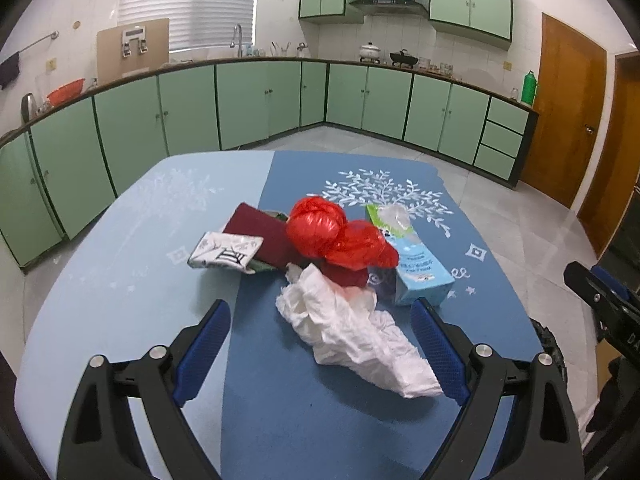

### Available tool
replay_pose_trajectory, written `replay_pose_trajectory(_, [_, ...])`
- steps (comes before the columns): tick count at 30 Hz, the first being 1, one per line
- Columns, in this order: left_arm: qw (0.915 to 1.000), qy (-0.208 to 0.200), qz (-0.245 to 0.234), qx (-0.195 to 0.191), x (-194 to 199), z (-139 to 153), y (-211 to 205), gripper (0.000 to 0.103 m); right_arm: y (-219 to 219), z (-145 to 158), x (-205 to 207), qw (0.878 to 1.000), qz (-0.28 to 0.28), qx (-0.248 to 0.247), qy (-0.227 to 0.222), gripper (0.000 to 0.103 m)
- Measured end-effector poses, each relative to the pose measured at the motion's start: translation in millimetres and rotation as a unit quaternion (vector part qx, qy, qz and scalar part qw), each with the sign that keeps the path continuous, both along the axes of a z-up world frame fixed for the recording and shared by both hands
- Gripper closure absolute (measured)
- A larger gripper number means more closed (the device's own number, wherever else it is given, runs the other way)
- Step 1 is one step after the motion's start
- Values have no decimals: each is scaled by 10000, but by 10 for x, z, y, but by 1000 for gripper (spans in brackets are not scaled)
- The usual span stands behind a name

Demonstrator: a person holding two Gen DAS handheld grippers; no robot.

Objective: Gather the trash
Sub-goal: 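Move both grippers back over the remaining trash on the table, then grasp the white tissue with the left gripper while the right grasps the milk carton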

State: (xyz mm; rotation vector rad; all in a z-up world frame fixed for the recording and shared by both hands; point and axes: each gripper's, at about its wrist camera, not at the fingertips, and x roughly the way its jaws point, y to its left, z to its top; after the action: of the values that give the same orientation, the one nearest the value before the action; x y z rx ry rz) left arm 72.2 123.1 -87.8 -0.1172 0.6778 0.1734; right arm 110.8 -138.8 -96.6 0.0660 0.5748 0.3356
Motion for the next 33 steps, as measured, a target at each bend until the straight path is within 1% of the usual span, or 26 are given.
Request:
replay_pose_trajectory(8, [9997,206,-34,-92,81,-148,-45,14,-7,-31,5,10000,-65,-58,7,12])
replay_pose_trajectory(12, [9990,401,-44,-176,170,-254,-64,16,-1,-40,-5,9999,-40,-103,-11,12])
replay_pose_trajectory(15, [9982,523,-99,-284,231,-310,-78,25,10,-47,-9,9999,-10,-122,-16,12])
replay_pose_trajectory(17, [9969,639,-162,-420,267,-365,-85,36,12,-52,-9,9999,1,-126,-10,12])
replay_pose_trajectory(18, [9965,677,-179,-461,276,-386,-82,47,10,-53,-10,9999,8,-126,-6,12])
replay_pose_trajectory(19, [9959,714,-194,-512,285,-409,-80,56,7,-57,-10,9999,18,-129,-1,12])
replay_pose_trajectory(20, [9958,711,-175,-544,283,-418,-75,63,6,-60,-9,9999,25,-131,4,12])
replay_pose_trajectory(21, [9959,692,-166,-564,278,-417,-70,66,13,-64,-6,9999,35,-129,14,12])
replay_pose_trajectory(23, [9960,616,-151,-637,255,-405,-45,82,35,-75,1,9999,69,-123,42,12])
replay_pose_trajectory(26, [9965,509,-111,-651,218,-371,-13,91,110,-89,13,9998,152,-122,67,12])
replay_pose_trajectory(31, [9993,148,-79,-321,72,-188,1,93,318,-97,44,9991,396,-136,80,12])
replay_pose_trajectory(33, [9995,80,-63,-291,33,-141,24,93,405,-100,65,9987,492,-123,95,12])
